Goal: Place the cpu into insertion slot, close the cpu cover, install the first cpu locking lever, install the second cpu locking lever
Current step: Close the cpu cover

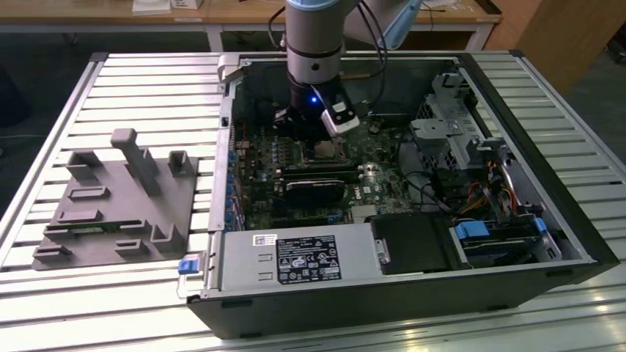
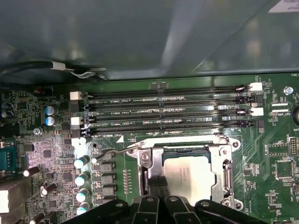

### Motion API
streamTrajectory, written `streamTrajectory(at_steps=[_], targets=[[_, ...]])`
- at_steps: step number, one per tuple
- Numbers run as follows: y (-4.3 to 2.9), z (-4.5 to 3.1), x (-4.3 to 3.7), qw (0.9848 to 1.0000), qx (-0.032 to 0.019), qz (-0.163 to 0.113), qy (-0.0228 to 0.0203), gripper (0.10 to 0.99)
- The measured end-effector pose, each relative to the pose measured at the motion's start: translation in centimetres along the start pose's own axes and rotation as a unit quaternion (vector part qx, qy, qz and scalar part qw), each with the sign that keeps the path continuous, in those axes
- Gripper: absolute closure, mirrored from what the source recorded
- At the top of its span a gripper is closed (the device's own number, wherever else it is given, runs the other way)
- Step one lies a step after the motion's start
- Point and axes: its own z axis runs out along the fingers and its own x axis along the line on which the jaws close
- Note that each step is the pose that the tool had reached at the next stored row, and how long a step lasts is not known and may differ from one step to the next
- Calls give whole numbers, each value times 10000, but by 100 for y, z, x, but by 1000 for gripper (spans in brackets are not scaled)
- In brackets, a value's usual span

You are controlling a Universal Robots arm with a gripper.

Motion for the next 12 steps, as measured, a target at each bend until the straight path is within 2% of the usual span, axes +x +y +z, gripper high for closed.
streamTrajectory(at_steps=[12], targets=[[3, -231, -4, 10000, 5, 0, 4, 980]])
